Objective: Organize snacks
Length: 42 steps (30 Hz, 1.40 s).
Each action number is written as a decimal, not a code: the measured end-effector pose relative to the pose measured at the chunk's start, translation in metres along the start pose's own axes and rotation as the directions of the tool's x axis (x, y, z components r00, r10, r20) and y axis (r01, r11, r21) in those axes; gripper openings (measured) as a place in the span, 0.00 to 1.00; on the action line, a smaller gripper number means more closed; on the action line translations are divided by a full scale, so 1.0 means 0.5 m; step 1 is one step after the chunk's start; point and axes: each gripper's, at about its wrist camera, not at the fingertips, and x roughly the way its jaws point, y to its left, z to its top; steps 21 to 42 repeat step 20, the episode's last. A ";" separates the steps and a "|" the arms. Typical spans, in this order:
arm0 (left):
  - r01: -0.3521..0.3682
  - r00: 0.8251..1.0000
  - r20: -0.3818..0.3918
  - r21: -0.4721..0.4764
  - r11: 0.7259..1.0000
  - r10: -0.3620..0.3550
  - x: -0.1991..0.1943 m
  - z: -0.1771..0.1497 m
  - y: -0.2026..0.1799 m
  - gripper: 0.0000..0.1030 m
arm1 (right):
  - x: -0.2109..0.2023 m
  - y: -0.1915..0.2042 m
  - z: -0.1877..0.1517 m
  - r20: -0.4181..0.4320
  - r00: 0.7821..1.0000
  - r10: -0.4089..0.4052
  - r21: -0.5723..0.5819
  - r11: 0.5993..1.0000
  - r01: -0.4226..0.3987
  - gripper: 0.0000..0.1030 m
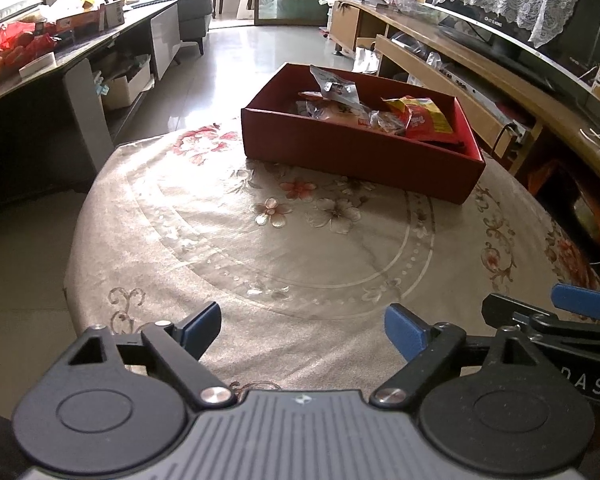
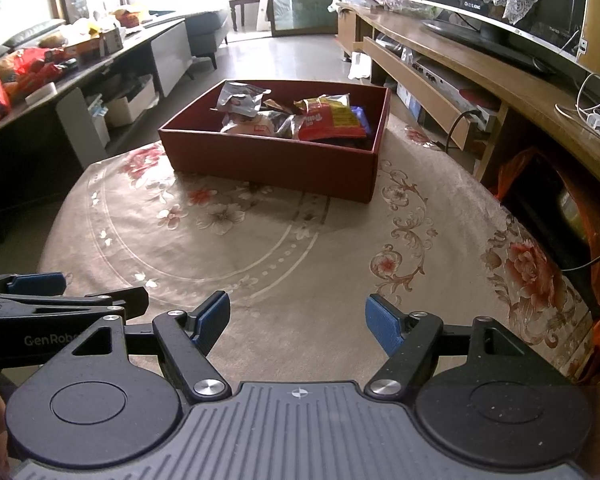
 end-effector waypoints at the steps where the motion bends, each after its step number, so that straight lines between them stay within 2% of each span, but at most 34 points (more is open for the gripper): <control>1: 0.000 1.000 0.002 -0.003 1.000 0.000 0.000 0.000 0.000 0.90 | 0.000 0.000 0.000 0.000 1.000 0.001 0.001 1.000 -0.001 0.78; 20: -0.032 0.999 0.044 -0.001 0.999 0.032 -0.006 0.000 0.003 0.95 | 0.002 0.000 0.003 -0.003 1.000 0.017 -0.002 1.000 -0.017 0.79; 42: -0.032 0.999 0.044 -0.001 0.999 0.032 -0.006 0.000 0.003 0.95 | 0.002 0.000 0.003 -0.003 1.000 0.017 -0.002 1.000 -0.017 0.79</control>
